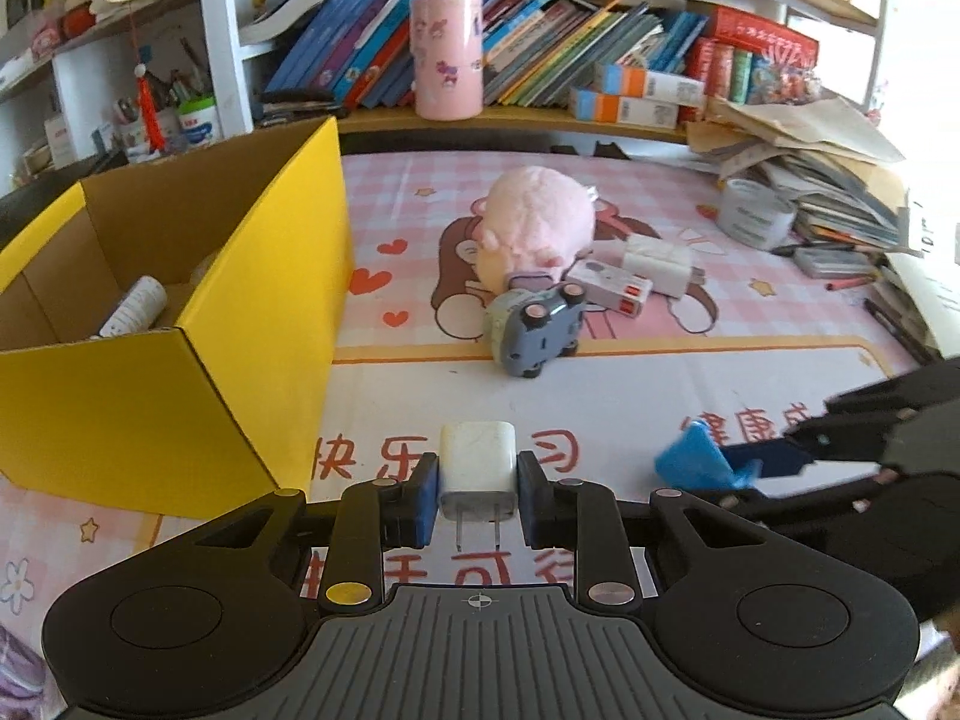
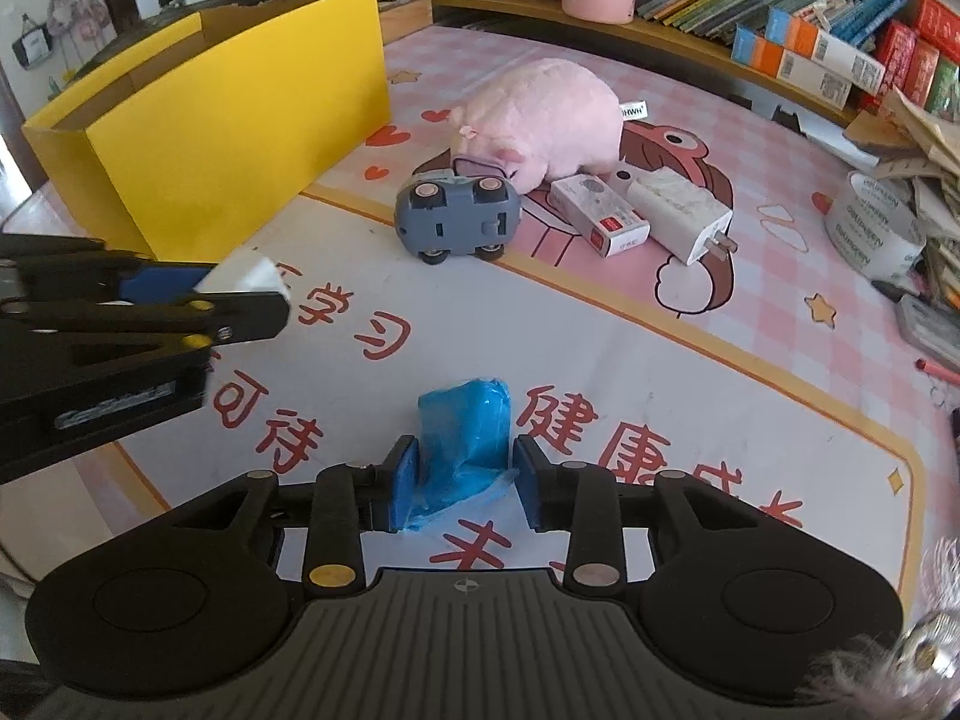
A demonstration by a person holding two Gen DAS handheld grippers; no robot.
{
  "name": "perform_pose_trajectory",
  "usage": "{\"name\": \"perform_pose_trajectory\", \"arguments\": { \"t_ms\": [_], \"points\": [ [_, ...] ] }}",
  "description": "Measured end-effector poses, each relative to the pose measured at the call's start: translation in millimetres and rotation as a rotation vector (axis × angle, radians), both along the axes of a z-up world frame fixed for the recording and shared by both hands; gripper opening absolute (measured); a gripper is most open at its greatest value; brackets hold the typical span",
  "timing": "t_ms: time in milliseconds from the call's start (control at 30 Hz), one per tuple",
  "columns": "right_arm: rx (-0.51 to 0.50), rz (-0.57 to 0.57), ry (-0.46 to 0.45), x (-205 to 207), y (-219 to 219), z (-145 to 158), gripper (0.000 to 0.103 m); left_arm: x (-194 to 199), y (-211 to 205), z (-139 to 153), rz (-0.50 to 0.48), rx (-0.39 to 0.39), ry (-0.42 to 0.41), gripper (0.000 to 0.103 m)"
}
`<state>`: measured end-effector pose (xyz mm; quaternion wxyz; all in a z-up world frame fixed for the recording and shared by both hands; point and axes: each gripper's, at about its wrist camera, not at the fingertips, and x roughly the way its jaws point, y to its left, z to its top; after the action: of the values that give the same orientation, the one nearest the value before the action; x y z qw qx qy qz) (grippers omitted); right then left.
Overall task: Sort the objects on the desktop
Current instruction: 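Lift the charger and blue bag and carry both toward the yellow box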
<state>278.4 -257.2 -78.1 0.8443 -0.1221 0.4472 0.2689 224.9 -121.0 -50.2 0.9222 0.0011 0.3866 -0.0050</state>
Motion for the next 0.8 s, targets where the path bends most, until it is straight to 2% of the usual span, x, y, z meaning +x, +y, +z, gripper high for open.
{"name": "perform_pose_trajectory", "arguments": {
  "t_ms": [367,800],
  "points": [
    [0.023,-0.078,-0.003,-3.8,-4.5,3.0,0.025,-14.4,3.9,11.5,-0.072,-0.021,-0.014,0.025],
    [0.094,-0.232,-0.053,-45.4,-4.2,41.5,0.025,-42.8,24.7,26.4,-0.194,-0.042,-0.043,0.025]
  ]
}}
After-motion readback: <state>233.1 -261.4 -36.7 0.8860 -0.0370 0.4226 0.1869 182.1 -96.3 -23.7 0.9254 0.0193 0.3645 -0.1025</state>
